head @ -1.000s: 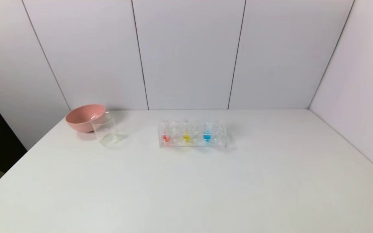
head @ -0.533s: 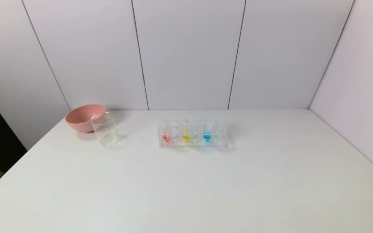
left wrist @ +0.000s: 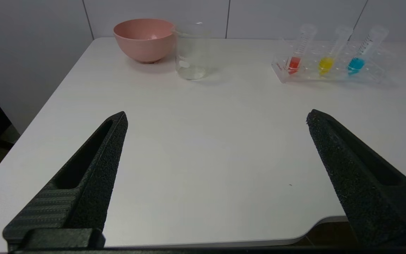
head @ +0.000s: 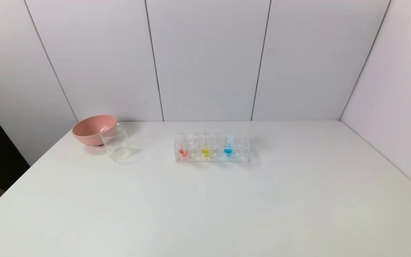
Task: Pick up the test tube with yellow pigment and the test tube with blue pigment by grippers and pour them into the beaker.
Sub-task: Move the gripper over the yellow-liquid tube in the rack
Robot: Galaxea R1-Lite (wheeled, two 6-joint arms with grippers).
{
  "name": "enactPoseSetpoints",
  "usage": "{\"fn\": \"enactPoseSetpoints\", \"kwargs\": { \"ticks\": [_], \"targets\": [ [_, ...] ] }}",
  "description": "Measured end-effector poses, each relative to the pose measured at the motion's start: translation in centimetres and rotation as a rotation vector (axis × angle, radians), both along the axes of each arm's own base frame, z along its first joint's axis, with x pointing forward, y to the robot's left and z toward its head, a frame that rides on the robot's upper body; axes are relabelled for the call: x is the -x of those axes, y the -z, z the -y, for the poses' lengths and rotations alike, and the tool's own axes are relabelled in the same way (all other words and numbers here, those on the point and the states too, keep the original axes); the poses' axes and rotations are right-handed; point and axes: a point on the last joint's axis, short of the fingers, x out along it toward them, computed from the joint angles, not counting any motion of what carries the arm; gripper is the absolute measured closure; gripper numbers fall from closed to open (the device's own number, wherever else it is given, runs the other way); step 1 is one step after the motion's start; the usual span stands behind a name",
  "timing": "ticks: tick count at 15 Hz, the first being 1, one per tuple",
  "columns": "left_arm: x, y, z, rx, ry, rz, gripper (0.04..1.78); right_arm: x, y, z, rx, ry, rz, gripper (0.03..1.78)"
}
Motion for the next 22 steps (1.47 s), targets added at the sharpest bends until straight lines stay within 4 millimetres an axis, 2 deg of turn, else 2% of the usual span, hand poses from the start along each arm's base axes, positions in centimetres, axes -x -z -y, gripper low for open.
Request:
{"fn": "enactPoseSetpoints", "kwargs": {
  "ticks": [2,4,7,9,13,16,19,22],
  "targets": [
    [-1.3,-2.4,0.0,0.004,0.005,-0.010,0.05,0.0,0.0,0.0,0.000,0.000,0.000,0.10],
    [-3.6,-4.8,0.1,0.006,0.007,-0.018,0.05,0.0,0.0,0.0,0.000,0.000,0.000,0.10],
    [-8.3,-7.7,0.1,0.008,0.006,-0.021,0.05,0.0,0.0,0.0,0.000,0.000,0.000,0.10],
    [-11.9,-8.6,0.2,0.009,0.006,-0.030,0.05,0.0,0.0,0.0,0.000,0.000,0.000,0.10],
    [-18.5,-9.0,0.5,0.009,0.008,-0.024,0.05,0.0,0.0,0.0,0.000,0.000,0.000,0.10],
    [-22.3,-8.8,2.5,0.018,0.009,-0.016,0.05,0.0,0.0,0.0,0.000,0.001,0.000,0.10],
    [-24.6,-8.4,5.9,0.046,0.032,0.007,0.05,0.0,0.0,0.0,0.000,0.000,0.000,0.10],
    [-25.5,-7.7,9.6,0.073,0.074,-0.017,0.05,0.0,0.0,0.0,0.000,0.000,0.000,0.10]
  ]
}}
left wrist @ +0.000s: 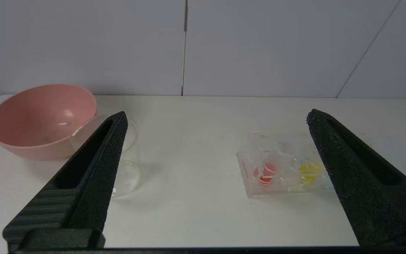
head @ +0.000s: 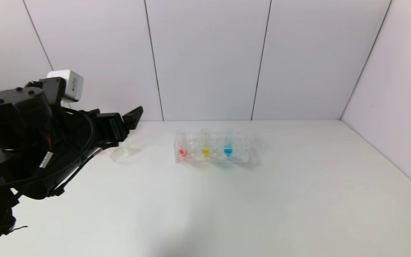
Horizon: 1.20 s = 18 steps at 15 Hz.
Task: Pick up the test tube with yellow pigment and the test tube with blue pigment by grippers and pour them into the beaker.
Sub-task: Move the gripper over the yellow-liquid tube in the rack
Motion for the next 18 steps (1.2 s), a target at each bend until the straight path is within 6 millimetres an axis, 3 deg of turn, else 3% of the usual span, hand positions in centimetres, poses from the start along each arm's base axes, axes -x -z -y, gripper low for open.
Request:
{"fn": "enactPoseSetpoints", "kwargs": {
  "ticks": [5,10,14,18],
  "targets": [
    [-0.7,1.8,6.3,0.032,0.023,-0.030,0.05,0.0,0.0,0.0,0.000,0.000,0.000,0.10],
    [-1.5,4.6,11.1,0.036,-0.014,-0.023,0.05,0.0,0.0,0.0,0.000,0.000,0.000,0.10],
    [-2.2,6.9,13.7,0.027,-0.011,-0.028,0.05,0.0,0.0,0.0,0.000,0.000,0.000,0.10],
    [-3.2,8.8,15.1,0.022,-0.029,-0.031,0.05,0.0,0.0,0.0,0.000,0.000,0.000,0.10]
  ]
}}
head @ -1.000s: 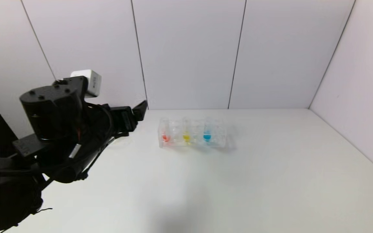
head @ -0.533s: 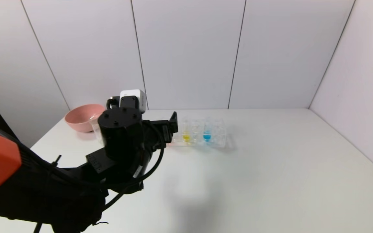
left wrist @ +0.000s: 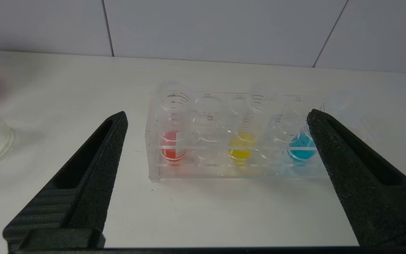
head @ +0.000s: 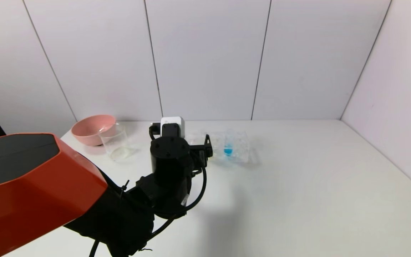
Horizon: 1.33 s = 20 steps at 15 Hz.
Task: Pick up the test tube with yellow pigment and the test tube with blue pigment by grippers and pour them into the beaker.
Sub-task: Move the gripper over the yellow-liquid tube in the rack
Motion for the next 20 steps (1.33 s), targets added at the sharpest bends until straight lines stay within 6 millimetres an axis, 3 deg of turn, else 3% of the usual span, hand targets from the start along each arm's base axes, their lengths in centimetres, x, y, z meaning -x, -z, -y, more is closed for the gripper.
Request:
{"fn": "enactPoseSetpoints", "kwargs": {
  "ticks": [6,13,20],
  "targets": [
    [-2.1,2.6,2.0,-0.014,-0.003,-0.011,0.05,0.0,0.0,0.0,0.000,0.000,0.000,0.10],
    [-5.8,4.2,2.8,-0.016,-0.044,-0.002,0.05,0.0,0.0,0.0,0.000,0.000,0.000,0.10],
    [-7.6,5.0,3.7,-0.027,-0.058,-0.010,0.05,0.0,0.0,0.0,0.000,0.000,0.000,0.10]
  ]
}}
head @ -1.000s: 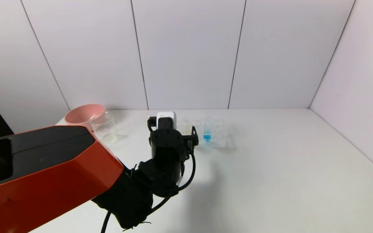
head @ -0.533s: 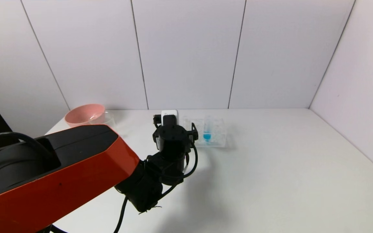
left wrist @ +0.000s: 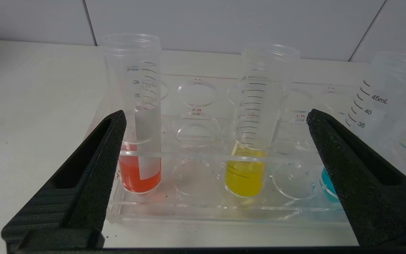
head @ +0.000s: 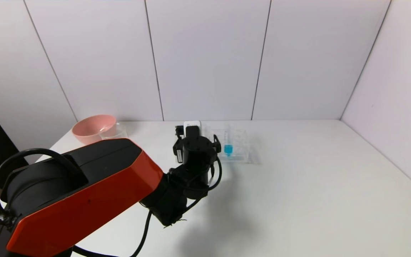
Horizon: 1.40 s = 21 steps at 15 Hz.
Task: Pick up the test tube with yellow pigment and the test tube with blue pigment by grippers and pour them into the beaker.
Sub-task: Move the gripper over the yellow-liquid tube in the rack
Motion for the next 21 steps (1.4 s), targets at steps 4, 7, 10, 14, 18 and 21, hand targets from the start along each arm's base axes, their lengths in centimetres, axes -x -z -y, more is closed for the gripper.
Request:
{"fn": "enactPoseSetpoints", "kwargs": {
  "ticks": [4,7,10,14,18,21],
  "targets": [
    [-0.1,-0.1,0.4,0.004,0.017,0.003,0.05,0.0,0.0,0.0,0.000,0.001,0.000,0.10],
    [0.0,-0.1,0.5,0.005,0.017,0.004,0.05,0.0,0.0,0.0,0.000,0.000,0.000,0.10],
    [0.3,-0.2,0.9,0.005,0.025,0.006,0.05,0.0,0.0,0.0,0.000,0.000,0.000,0.10],
    [0.7,-0.4,1.3,0.003,0.036,0.009,0.05,0.0,0.0,0.0,0.000,0.000,0.000,0.10],
    [0.6,-0.7,1.4,-0.003,0.036,0.018,0.05,0.0,0.0,0.0,0.000,0.000,0.000,0.10],
    [0.3,-1.1,1.6,-0.007,0.037,0.022,0.05,0.0,0.0,0.0,0.000,0.000,0.000,0.10]
  ]
}}
